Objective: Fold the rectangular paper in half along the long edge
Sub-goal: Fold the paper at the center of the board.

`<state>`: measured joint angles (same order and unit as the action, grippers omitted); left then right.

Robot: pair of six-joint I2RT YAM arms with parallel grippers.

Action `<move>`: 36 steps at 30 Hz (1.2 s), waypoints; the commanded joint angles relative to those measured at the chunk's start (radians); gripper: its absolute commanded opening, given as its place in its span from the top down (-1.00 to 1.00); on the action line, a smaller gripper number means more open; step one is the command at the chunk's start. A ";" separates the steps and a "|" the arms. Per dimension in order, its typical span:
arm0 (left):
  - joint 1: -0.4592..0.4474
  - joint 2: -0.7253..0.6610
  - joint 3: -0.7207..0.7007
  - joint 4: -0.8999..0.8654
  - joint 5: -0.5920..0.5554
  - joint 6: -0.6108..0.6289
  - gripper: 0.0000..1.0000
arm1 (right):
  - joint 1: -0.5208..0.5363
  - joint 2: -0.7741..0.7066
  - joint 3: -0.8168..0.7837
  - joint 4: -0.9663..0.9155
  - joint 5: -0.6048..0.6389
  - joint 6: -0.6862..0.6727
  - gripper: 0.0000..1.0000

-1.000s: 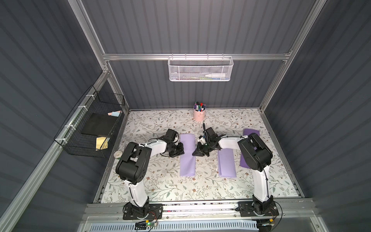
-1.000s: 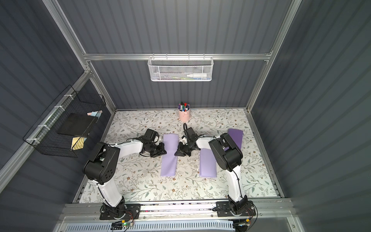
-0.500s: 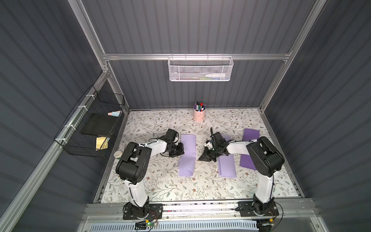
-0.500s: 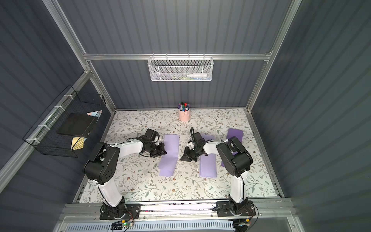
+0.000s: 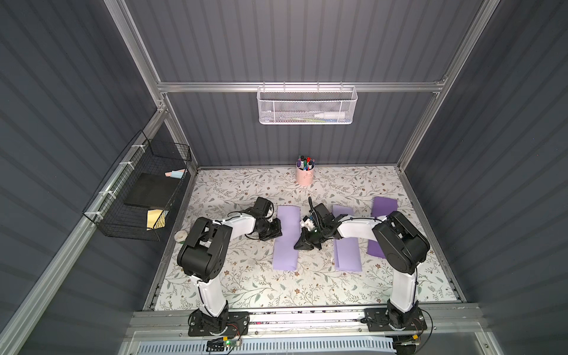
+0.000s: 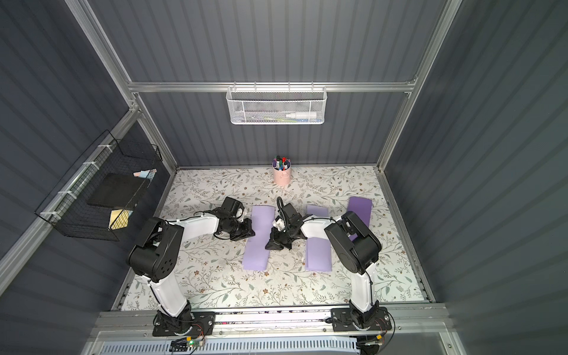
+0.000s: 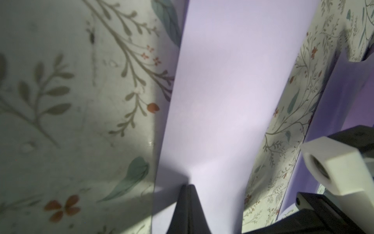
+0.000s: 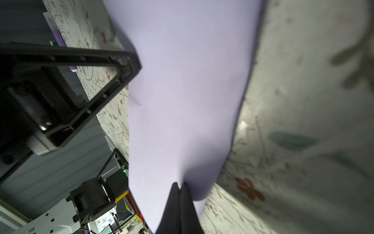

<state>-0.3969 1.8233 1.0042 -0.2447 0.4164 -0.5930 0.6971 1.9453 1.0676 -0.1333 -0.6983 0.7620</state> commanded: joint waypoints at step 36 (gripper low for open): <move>0.001 0.078 -0.019 -0.143 -0.095 0.029 1.00 | 0.041 -0.067 -0.192 -0.070 0.022 0.006 1.00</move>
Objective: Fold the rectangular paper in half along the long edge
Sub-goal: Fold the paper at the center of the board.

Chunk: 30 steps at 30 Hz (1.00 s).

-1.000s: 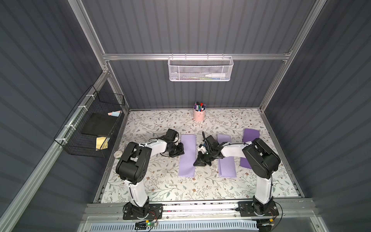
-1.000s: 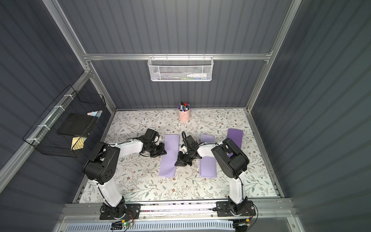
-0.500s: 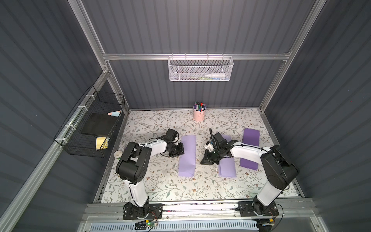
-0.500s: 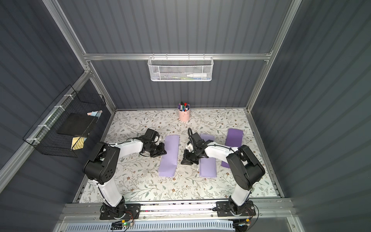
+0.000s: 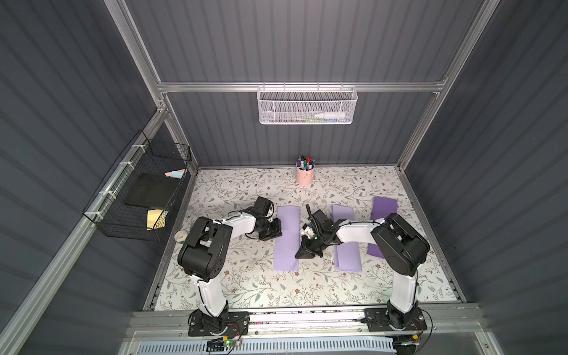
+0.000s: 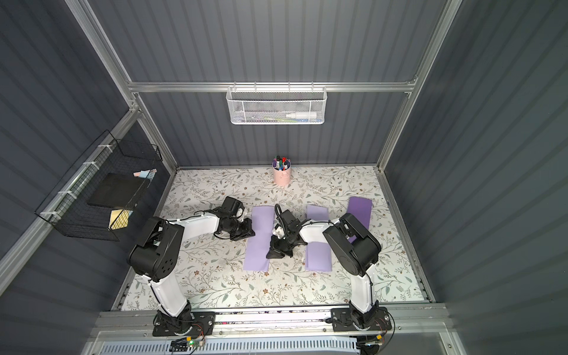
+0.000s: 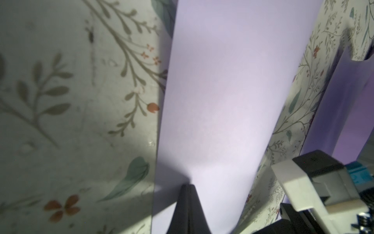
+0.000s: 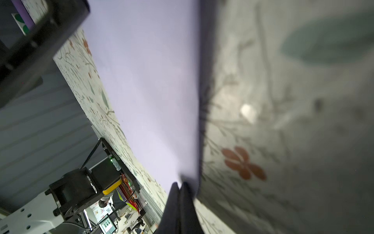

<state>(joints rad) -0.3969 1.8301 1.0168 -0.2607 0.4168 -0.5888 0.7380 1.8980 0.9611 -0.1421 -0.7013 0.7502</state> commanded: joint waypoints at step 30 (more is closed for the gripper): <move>0.001 0.071 -0.029 -0.143 -0.109 0.032 1.00 | 0.072 -0.019 -0.076 -0.034 0.026 0.072 1.00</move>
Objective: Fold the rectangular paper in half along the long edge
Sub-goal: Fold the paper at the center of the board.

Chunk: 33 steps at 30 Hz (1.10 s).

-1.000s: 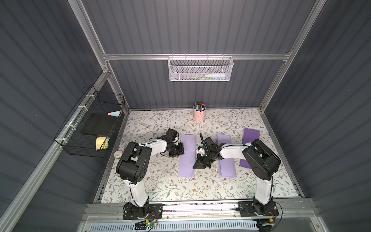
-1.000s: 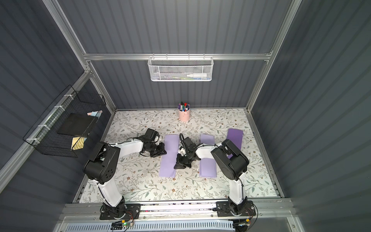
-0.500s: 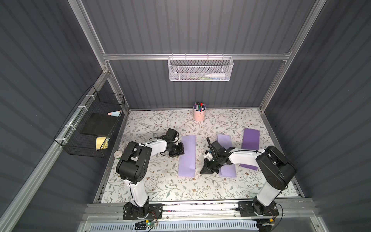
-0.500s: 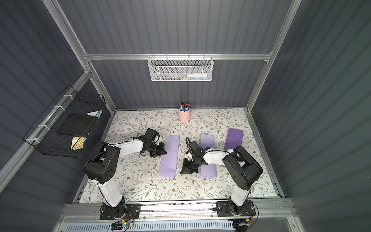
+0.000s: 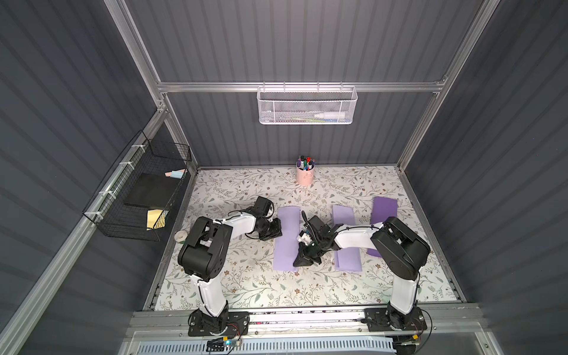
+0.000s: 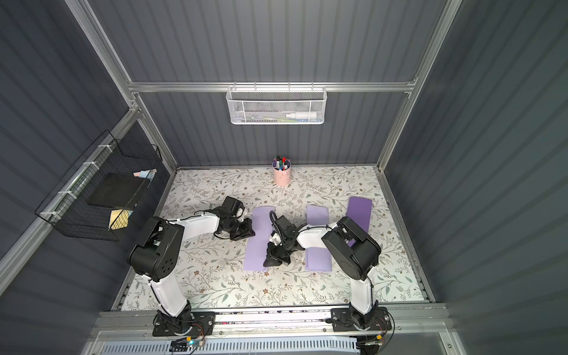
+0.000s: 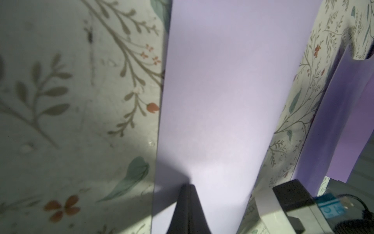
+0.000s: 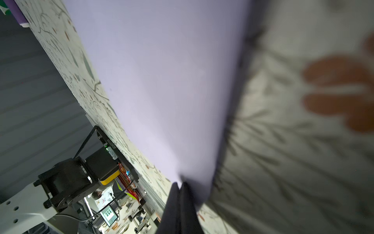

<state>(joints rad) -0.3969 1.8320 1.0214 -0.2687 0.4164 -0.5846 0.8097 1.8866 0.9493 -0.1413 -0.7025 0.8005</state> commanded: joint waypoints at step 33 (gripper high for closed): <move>0.001 0.063 -0.038 -0.141 -0.112 0.035 1.00 | -0.063 -0.017 -0.171 0.374 -0.089 0.146 0.06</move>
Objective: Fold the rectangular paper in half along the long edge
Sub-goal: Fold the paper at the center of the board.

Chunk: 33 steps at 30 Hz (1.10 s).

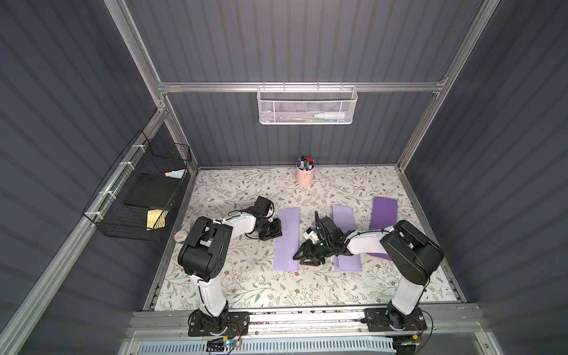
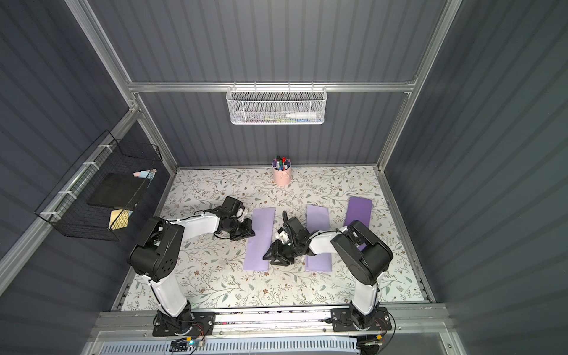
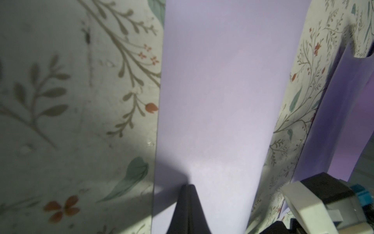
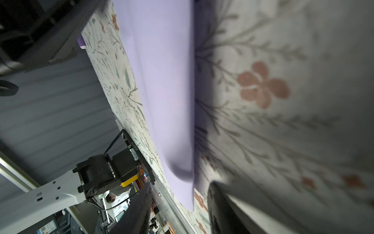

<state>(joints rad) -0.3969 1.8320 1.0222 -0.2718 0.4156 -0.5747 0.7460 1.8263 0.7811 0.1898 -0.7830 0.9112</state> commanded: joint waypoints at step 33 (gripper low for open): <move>0.001 0.085 -0.030 -0.144 -0.113 0.038 1.00 | -0.114 0.165 0.223 -0.128 0.022 -0.113 0.44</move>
<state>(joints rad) -0.3969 1.8385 1.0336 -0.2874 0.4164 -0.5636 0.6456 1.9583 0.9779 0.0994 -0.7574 0.8234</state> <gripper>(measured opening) 0.053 0.286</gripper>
